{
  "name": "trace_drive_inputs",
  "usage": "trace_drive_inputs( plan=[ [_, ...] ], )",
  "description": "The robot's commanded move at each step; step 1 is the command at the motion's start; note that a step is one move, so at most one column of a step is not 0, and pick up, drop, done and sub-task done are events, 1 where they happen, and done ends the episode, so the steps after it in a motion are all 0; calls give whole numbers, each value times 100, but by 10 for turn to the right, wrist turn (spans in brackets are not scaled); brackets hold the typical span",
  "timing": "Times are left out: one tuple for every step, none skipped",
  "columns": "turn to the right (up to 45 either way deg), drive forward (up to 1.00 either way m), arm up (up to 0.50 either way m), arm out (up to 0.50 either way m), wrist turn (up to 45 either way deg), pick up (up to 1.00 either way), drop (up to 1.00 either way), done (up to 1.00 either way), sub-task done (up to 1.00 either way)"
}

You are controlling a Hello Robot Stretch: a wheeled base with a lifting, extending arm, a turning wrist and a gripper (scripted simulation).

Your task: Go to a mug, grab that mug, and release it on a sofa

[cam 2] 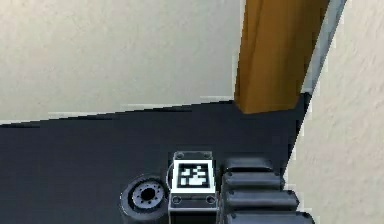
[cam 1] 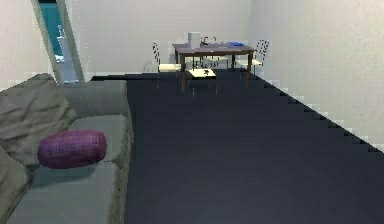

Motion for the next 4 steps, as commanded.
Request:
trace_drive_inputs(
  plan=[
    [-60,0,0,0,0,0,0,0,0],
    [0,100,0,0,0,0,0,0,0],
    [-90,0,0,0,0,0,0,0,0],
    [0,30,0,0,0,0,0,0,0]
  ],
)
